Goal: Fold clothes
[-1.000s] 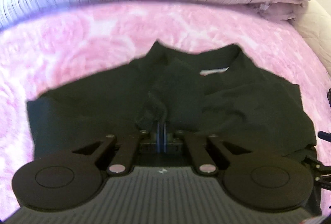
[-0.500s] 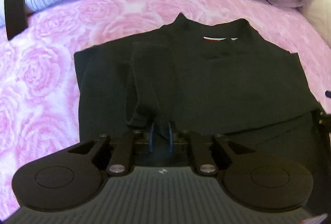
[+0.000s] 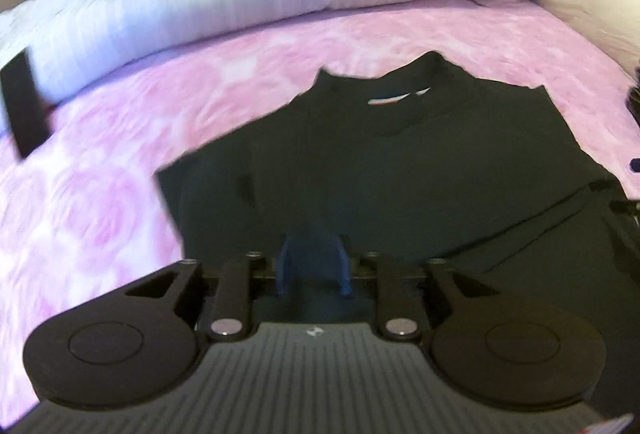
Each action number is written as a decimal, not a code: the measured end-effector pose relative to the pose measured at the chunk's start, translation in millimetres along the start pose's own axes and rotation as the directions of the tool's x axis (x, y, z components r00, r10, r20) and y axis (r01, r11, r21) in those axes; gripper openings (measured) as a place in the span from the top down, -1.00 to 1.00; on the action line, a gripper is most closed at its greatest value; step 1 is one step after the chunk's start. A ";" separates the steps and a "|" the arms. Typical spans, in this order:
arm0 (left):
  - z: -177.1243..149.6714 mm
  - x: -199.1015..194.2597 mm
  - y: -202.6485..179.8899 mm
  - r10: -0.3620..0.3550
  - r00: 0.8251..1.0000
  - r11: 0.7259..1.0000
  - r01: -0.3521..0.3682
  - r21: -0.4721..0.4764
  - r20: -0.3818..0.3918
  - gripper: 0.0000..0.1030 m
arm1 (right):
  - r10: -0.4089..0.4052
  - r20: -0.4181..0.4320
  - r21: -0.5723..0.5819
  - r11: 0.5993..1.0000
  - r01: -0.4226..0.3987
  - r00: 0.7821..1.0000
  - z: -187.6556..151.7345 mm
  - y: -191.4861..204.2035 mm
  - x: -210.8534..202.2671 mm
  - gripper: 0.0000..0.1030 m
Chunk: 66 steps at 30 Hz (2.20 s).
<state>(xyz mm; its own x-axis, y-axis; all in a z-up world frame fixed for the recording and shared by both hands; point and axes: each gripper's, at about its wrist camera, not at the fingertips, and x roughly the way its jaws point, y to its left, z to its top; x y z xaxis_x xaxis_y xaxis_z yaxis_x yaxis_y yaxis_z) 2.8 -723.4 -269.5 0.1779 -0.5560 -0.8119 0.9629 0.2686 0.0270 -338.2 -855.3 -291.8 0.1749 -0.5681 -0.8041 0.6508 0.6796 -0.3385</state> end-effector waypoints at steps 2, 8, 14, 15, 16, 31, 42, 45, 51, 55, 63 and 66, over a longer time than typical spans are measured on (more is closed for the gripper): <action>7.4 9.3 3.4 -0.006 1.000 1.000 0.006 0.018 0.010 0.26 | 0.018 0.002 -0.003 1.000 -0.018 1.000 -3.2 7.0 -4.7 -0.38; 5.8 32.6 23.4 -0.104 0.992 0.992 0.098 -0.083 -0.074 0.95 | 0.071 0.009 -0.013 0.997 -0.071 0.997 -13.0 28.1 -18.7 -0.38; 1.2 3.6 16.8 0.021 0.998 1.000 -0.022 -0.011 -0.055 0.94 | 0.073 -0.002 -0.014 0.997 -0.073 0.997 -14.4 28.3 -17.0 -0.38; -2.4 13.1 17.4 0.014 0.994 1.000 -0.014 -0.004 -0.108 0.92 | 0.073 -0.004 -0.014 0.997 -0.073 0.997 -14.6 28.3 -16.7 -0.38; -8.2 19.6 16.8 0.018 0.990 1.000 -0.016 0.010 -0.141 0.89 | 0.073 -0.006 -0.015 0.997 -0.073 0.997 -14.9 28.3 -16.3 -0.38; -81.7 -80.0 -25.4 -0.058 0.986 0.981 0.085 0.176 -0.156 0.63 | 0.086 -0.013 -0.067 0.994 -0.087 0.996 -17.5 32.9 -83.4 -0.38; -221.7 -194.6 -98.7 -0.117 0.977 0.775 0.202 0.599 -0.178 0.08 | 0.200 -0.149 -0.211 0.950 -0.229 0.968 -136.1 55.1 -183.9 -0.93; -265.7 -206.2 -119.6 -0.062 0.974 0.704 0.196 0.682 -0.216 0.08 | 0.257 -0.145 -0.311 0.905 -0.290 0.956 -170.3 65.3 -198.7 -0.93; -311.9 -199.9 -143.6 0.153 0.969 0.666 0.045 0.745 -0.196 0.09 | 0.350 -0.101 -0.468 0.810 -0.354 0.932 -218.9 78.6 -208.0 -0.93; -319.0 -185.1 -153.2 0.228 0.961 0.620 -0.019 0.784 -0.157 0.13 | 0.358 -0.076 -0.508 0.789 -0.345 0.931 -236.3 82.2 -206.2 -0.93; -366.0 -190.5 -150.6 0.157 0.988 0.288 -0.048 0.957 0.002 0.22 | 0.365 -0.043 -0.603 0.733 -0.316 0.930 -269.5 89.4 -203.9 -0.93; -361.3 -184.0 -144.6 0.198 0.980 0.339 -0.098 0.936 0.031 0.79 | 0.324 0.001 -0.621 0.742 -0.253 0.946 -277.9 93.0 -201.1 -0.93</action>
<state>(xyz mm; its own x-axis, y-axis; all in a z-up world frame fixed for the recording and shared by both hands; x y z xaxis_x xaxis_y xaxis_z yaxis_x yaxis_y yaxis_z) -242.6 -375.7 -334.8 0.3716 -0.5154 -0.7722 0.4988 -0.5906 0.6343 -518.2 -548.8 -297.4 0.3770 -0.3181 -0.8699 -0.0203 0.9361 -0.3511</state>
